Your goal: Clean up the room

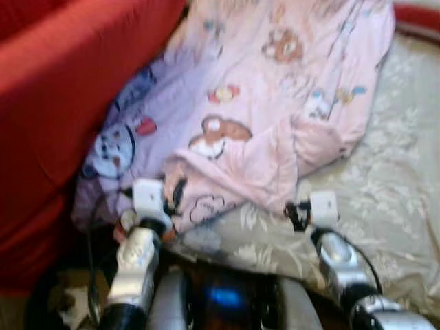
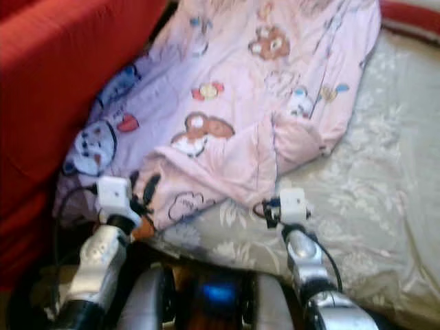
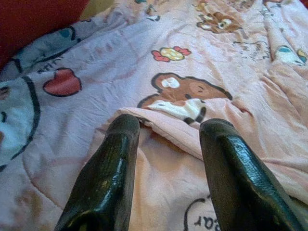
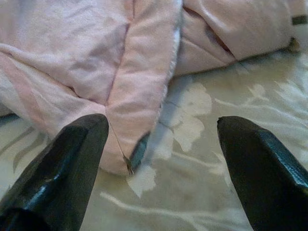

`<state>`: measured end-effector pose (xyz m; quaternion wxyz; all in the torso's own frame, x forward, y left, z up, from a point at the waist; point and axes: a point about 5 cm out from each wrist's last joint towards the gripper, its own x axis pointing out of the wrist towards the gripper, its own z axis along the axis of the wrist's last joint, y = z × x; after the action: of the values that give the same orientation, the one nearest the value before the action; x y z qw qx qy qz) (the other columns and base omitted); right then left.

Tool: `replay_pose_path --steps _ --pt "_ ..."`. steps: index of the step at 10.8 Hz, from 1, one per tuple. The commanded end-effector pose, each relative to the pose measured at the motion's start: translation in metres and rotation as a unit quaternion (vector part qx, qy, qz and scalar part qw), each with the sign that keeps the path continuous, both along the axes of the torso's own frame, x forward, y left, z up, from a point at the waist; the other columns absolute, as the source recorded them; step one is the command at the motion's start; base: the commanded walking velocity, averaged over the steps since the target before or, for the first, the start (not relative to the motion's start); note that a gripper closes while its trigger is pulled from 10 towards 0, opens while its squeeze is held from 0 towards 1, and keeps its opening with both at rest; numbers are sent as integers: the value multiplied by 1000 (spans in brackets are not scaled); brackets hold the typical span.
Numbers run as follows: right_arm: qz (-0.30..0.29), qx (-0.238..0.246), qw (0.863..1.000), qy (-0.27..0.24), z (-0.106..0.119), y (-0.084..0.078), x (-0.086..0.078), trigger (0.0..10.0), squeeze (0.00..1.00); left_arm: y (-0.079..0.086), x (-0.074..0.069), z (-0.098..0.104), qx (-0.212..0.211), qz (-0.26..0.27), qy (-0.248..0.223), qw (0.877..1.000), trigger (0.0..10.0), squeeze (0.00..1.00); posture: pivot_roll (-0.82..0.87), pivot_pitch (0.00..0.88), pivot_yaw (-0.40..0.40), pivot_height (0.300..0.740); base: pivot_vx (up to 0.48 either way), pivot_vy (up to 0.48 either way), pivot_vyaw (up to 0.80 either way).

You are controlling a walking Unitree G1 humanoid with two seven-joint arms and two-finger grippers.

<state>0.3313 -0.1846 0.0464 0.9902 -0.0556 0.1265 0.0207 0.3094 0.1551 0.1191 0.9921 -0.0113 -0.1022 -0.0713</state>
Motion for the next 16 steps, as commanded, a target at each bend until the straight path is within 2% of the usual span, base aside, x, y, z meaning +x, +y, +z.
replay_pose_path --steps 1,4,6,9,11,13,15,16 --pt "12 -4 1000 21 -9 1 -6 10000 0 5 -9 -1 -10 11 11 1000 10000 0 221 404 -4 635 0 0 0" --pt "50 -27 998 24 2 14 7 10000 0 19 -28 24 -3 25 -4 1000 10000 0 313 470 19 635 0 0 0" --pt "36 -39 998 28 3 17 9 10000 0 22 -43 35 2 27 1 1000 10000 0 346 506 47 635 0 0 0" --pt "1 -50 998 34 1 10 8 10000 0 15 -53 45 1 15 19 1000 10000 0 357 535 69 635 0 0 0" --pt "-12 -52 998 29 4 7 9 10000 0 18 -56 41 -1 21 36 999 10000 0 355 536 71 635 0 0 0" --pt "-41 -42 998 -6 16 -1 16 10000 0 19 -60 40 -3 24 48 999 10000 0 351 535 70 635 0 0 0" --pt "-37 -53 998 8 13 -2 14 10000 0 18 -60 38 -2 24 55 998 10000 0 342 542 67 635 0 0 0" --pt "-38 -57 997 20 9 -4 11 1333 0 17 -61 37 -3 24 58 998 10000 0 339 550 68 635 0 0 0"
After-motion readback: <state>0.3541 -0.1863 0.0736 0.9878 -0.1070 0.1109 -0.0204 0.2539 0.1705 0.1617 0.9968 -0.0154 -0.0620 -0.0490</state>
